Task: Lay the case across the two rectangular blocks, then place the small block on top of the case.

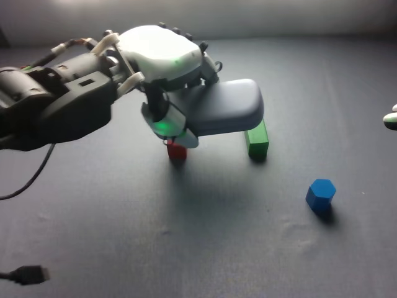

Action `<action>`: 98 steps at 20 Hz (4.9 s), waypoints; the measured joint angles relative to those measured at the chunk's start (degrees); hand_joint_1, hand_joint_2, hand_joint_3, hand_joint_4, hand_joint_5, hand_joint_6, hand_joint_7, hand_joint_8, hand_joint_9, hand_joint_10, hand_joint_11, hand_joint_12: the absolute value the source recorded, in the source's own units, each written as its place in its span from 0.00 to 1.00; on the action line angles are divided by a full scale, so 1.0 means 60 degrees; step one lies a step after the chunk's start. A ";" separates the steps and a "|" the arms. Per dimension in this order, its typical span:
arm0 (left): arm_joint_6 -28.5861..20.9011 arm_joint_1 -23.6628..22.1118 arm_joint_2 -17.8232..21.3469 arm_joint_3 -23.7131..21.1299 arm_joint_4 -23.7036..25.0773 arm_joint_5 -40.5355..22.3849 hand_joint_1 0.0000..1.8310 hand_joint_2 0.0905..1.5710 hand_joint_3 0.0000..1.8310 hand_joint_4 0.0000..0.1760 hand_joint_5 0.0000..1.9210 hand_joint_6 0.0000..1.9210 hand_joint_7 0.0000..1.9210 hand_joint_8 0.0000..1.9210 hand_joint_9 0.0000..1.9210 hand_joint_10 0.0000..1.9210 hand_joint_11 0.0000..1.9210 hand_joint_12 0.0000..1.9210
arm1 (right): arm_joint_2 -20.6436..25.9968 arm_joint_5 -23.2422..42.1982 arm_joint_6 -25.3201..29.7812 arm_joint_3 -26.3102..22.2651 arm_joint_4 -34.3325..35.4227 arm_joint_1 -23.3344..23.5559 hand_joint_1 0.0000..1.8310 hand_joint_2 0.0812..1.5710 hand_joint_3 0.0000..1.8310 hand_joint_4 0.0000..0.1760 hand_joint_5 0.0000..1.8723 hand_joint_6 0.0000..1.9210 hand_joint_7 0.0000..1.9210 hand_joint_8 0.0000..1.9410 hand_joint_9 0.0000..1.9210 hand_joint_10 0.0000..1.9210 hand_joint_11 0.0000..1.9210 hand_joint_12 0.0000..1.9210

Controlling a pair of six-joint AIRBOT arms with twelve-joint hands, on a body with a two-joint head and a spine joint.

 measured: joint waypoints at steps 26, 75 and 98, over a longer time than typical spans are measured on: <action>0.0437 -0.0164 -0.1064 0.0929 -0.0415 0.0820 0.68 0.67 0.00 0.00 0.51 0.45 0.57 0.48 0.70 0.05 0.50 0.59 | -0.0127 -0.0291 0.0033 0.0091 -0.0098 0.0135 0.41 0.81 0.00 0.00 0.25 0.00 0.21 0.00 0.19 0.00 0.03 0.43; -0.1545 0.4207 0.4309 -0.3934 -0.1504 -0.7369 0.51 0.56 0.00 0.27 0.10 0.00 0.14 0.00 0.15 0.00 0.00 0.44 | -0.0976 -0.2186 0.0845 0.0863 -0.2827 0.2397 0.46 0.64 0.00 0.00 0.27 0.00 0.21 0.00 0.20 0.00 0.00 0.50; -0.1570 0.5402 0.4397 -0.4269 -0.2739 -0.8870 0.53 0.55 0.00 0.12 0.12 0.00 0.17 0.00 0.17 0.01 0.00 0.52 | -0.2714 -0.5257 0.1625 0.2033 -0.5533 0.4054 0.56 0.62 0.00 0.00 0.40 0.01 0.42 0.03 0.44 0.07 0.19 0.70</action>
